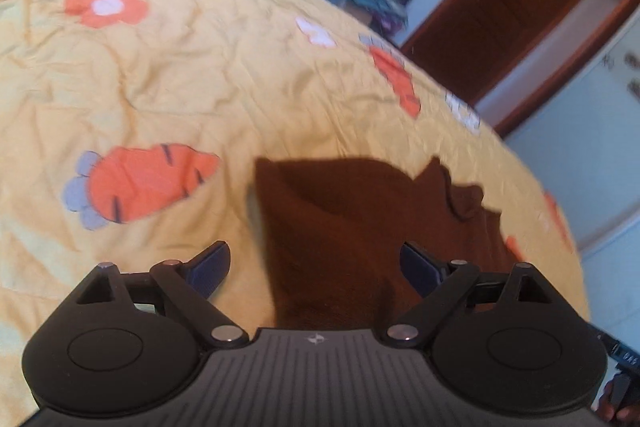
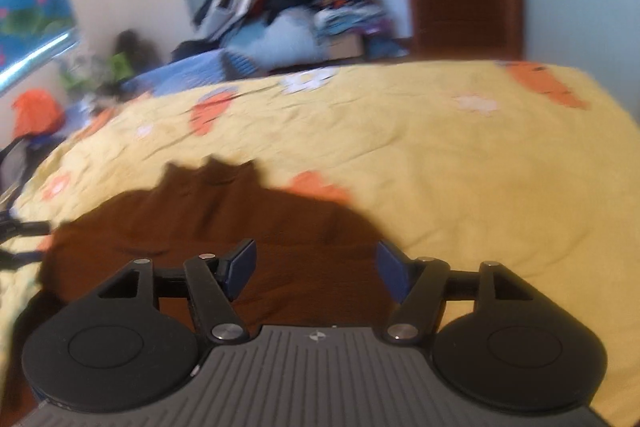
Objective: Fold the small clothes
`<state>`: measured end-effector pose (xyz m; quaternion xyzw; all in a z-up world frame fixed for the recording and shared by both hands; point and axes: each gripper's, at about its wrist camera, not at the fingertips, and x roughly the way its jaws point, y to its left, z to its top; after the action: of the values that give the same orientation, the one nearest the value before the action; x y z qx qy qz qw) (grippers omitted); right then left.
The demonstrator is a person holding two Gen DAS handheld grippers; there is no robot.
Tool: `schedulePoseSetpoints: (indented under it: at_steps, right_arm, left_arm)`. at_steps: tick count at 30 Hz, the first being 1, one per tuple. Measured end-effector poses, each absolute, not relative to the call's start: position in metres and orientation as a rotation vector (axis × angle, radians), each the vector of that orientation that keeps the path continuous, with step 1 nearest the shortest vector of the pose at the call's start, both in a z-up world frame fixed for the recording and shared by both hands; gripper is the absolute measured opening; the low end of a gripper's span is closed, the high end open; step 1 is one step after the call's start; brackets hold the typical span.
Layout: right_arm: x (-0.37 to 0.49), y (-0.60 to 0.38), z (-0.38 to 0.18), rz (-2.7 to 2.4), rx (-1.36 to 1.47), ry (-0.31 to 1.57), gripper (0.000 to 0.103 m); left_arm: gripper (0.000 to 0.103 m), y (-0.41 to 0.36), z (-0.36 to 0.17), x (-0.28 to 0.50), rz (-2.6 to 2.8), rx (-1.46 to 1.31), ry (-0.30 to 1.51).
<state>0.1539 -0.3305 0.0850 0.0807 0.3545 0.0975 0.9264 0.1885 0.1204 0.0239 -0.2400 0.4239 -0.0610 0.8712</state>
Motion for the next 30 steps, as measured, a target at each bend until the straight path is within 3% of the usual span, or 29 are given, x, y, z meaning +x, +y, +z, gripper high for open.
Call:
schedulePoseSetpoints:
  at_steps: [1,2,3,6,9,11,13,15,16,17,19,23,27,30]
  right_arm:
    - [0.157,-0.322,0.08,0.221,0.156,0.745,0.072]
    - [0.16,-0.314,0.074,0.228,0.139,0.762,0.072]
    - [0.162,-0.306,0.067,0.226,0.116,0.776,0.072]
    - [0.161,-0.285,0.049,0.22,0.037,0.819,0.072]
    - [0.144,-0.268,0.036,0.225,-0.033,0.806,0.082]
    - [0.133,-0.254,0.026,0.246,-0.118,0.78,0.095]
    - [0.128,-0.248,0.022,0.242,-0.164,0.745,0.098]
    - [0.133,-0.255,0.032,0.256,-0.109,0.775,0.095]
    - [0.134,-0.263,0.041,0.264,-0.052,0.769,0.091]
    - [0.134,-0.276,0.05,0.265,0.024,0.75,0.091]
    - [0.13,-0.302,0.066,0.239,0.172,0.682,0.093]
    - [0.142,-0.314,0.072,0.174,0.281,0.627,0.094]
    - [0.172,-0.278,0.042,0.157,0.14,0.732,0.094]
    - [0.169,-0.27,0.021,0.125,-0.018,0.724,0.101]
  left_arm:
    - [0.074,0.112,0.02,0.194,-0.118,-0.462,0.906]
    - [0.031,0.103,0.022,0.196,-0.093,-0.387,0.887]
    - [0.016,0.097,0.022,0.202,-0.1,-0.334,0.905]
    - [0.015,0.093,0.038,0.203,-0.079,-0.247,0.847]
    - [0.015,0.094,0.036,0.203,-0.064,-0.111,0.81]
    - [0.016,0.088,0.017,0.201,-0.054,-0.047,0.816]
    - [0.02,0.076,0.016,0.187,-0.049,0.062,0.756]
    - [0.03,0.073,0.025,0.172,-0.037,0.103,0.726]
    - [0.043,0.072,0.032,0.162,-0.01,0.131,0.691]
    - [0.06,0.069,0.042,0.15,0.032,0.161,0.629]
    - [0.084,0.064,0.061,0.131,0.073,0.116,0.497]
    - [0.087,0.023,0.065,0.148,-0.102,0.007,0.537]
    - [0.087,-0.002,0.017,0.193,-0.041,0.118,0.704]
    - [0.089,0.024,-0.002,0.189,-0.081,0.111,0.663]
